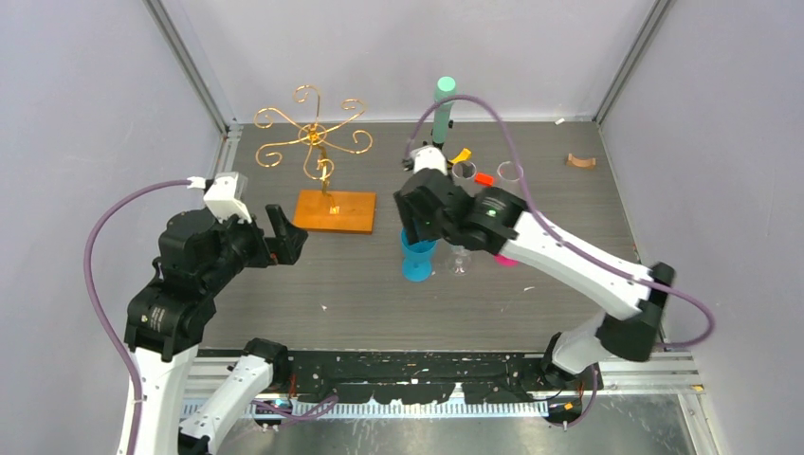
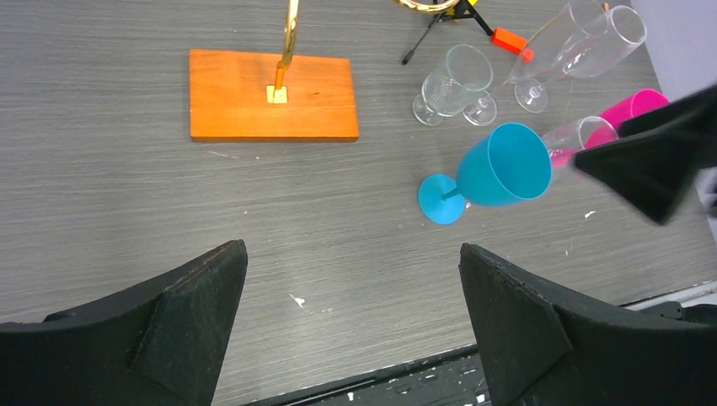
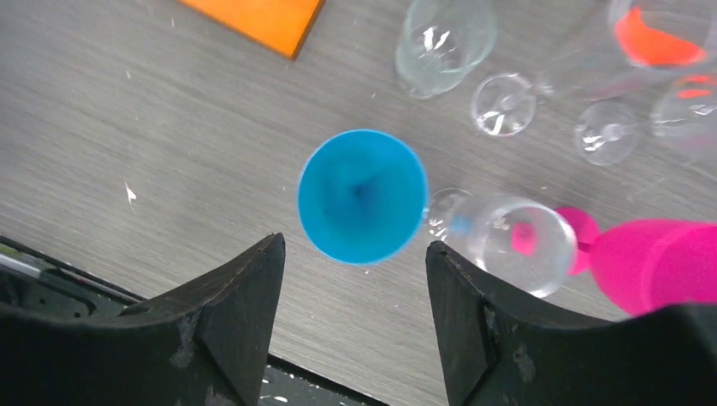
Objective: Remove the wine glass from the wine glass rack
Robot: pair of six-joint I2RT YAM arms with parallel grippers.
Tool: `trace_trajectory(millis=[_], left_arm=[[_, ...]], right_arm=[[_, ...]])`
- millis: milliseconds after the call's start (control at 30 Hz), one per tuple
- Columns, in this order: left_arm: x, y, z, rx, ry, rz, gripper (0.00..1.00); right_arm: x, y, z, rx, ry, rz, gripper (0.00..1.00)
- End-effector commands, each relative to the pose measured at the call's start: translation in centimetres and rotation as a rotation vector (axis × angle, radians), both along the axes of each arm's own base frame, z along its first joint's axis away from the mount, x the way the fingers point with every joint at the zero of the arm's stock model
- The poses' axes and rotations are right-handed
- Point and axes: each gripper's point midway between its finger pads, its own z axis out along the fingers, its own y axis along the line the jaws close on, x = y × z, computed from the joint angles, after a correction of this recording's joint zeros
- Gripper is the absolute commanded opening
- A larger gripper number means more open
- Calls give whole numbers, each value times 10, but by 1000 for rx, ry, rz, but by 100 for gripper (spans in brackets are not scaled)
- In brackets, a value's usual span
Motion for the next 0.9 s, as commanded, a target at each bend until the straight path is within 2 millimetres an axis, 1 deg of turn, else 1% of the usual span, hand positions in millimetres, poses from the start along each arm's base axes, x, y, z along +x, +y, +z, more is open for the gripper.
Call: trace_trajectory(millis=[0, 33, 67, 100, 133, 167, 200, 233, 267, 300, 333, 367, 400, 433, 467, 500, 533, 567, 600, 633, 667, 767, 867], left_arm=[[-5, 12, 3, 16, -48, 49, 100], [-6, 17, 3, 27, -59, 72, 100], [-6, 21, 3, 38, -68, 89, 100], [-8, 24, 3, 46, -78, 102, 100], [-9, 28, 2, 56, -85, 116, 100], [-10, 31, 2, 65, -91, 128, 100], [-11, 34, 2, 72, -96, 138, 100], [-12, 37, 2, 80, -101, 148, 100], [-13, 39, 3, 86, -107, 154, 100], [-14, 41, 3, 91, -113, 159, 100], [-15, 42, 4, 94, -121, 160, 100], [-16, 43, 6, 97, -132, 161, 100], [-17, 44, 7, 103, -141, 162, 100], [-18, 46, 9, 108, -154, 165, 100], [-19, 47, 11, 112, -167, 167, 100], [-20, 49, 12, 118, -178, 175, 100], [-21, 51, 15, 120, -194, 183, 100], [-23, 53, 18, 120, -210, 190, 100], [-24, 55, 21, 121, -227, 195, 100], [-25, 56, 24, 122, -242, 201, 100], [-26, 58, 27, 121, -257, 209, 100], [-29, 63, 34, 125, -288, 227, 100], [-32, 65, 39, 121, -321, 234, 100]], right_arm=[[9, -51, 60, 76, -225, -155, 68], [10, -72, 77, 83, -288, -211, 68], [9, -83, 76, 66, -310, -237, 69], [7, -107, 93, 72, -375, -295, 69], [6, -119, 93, 58, -398, -319, 71], [1, -144, 109, 65, -462, -373, 72], [-1, -155, 108, 52, -484, -395, 76], [-8, -180, 123, 64, -541, -449, 83], [-15, -199, 130, 89, -573, -482, 86], [-19, -215, 136, 73, -609, -529, 90], [-27, -238, 144, 84, -648, -579, 90], [-32, -249, 148, 91, -667, -609, 91], [-41, -272, 155, 113, -701, -666, 92], [-46, -282, 158, 123, -715, -693, 92], [-55, -302, 163, 150, -740, -743, 92], [-59, -310, 163, 160, -750, -764, 93], [-67, -326, 167, 192, -766, -796, 93], [-70, -330, 166, 200, -771, -801, 93], [-75, -340, 169, 227, -782, -806, 93], [-77, -342, 171, 248, -789, -810, 93], [-82, -351, 172, 259, -796, -818, 94], [-89, -364, 177, 303, -808, -836, 94], [-92, -369, 177, 307, -811, -842, 94]])
